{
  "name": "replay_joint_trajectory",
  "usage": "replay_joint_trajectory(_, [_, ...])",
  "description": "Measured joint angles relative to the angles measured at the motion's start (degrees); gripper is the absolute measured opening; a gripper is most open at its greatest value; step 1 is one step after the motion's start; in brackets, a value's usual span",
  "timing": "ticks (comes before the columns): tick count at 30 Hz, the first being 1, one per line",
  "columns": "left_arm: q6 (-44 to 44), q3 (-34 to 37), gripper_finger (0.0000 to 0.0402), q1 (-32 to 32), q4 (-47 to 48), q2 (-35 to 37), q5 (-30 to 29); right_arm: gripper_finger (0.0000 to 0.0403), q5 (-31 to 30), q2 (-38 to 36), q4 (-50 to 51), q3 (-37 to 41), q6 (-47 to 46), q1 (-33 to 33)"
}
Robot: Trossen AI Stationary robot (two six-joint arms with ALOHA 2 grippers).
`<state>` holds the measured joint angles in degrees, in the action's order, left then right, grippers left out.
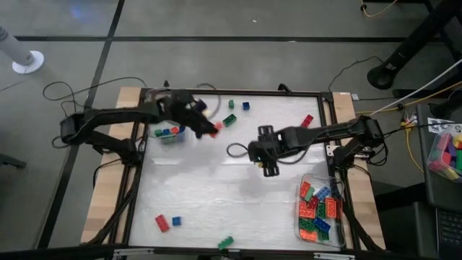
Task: Sort blocks by size
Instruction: Put the 8 stud orange game piece into the bottom transparent bin
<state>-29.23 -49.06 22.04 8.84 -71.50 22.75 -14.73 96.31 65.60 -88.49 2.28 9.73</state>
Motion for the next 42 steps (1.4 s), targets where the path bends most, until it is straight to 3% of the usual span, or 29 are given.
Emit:
replay_joint_trajectory(4, [-0.35, -0.02, 0.0129, -9.94, -14.79, -5.14, -1.45, 0.0237, -4.11, -0.34, 7.22, 0.0, -9.94, 5.79])
replay_joint_trajectory(8, [-0.55, -0.02, 0.013, -16.98, -23.58, -10.82, -1.62, 0.0237, -8.78, -0.5, 9.96, 0.02, -16.28, 13.65])
replay_joint_trajectory(18, [2.27, -2.15, 0.0131, -26.14, -40.74, -29.77, -3.86, 0.0237, -18.48, -0.48, 1.45, 0.02, -24.28, 31.01])
replay_joint_trajectory(26, [5.9, -10.07, 0.0131, -31.61, -42.8, -37.59, -0.78, 0.0237, -17.36, -0.48, -10.95, 0.04, -15.36, 31.39])
replay_joint_trajectory(32, [10.42, -13.8, 0.0131, -35.58, -42.89, -37.75, -0.26, 0.0237, -10.49, 1.32, -19.35, 0.07, -7.47, 30.72])
replay_joint_trajectory(42, [12.9, -15.76, 0.0132, -38.57, -42.61, -37.58, -0.49, 0.0237, -10.17, 5.16, -28.25, 0.09, 0.31, 30.76])
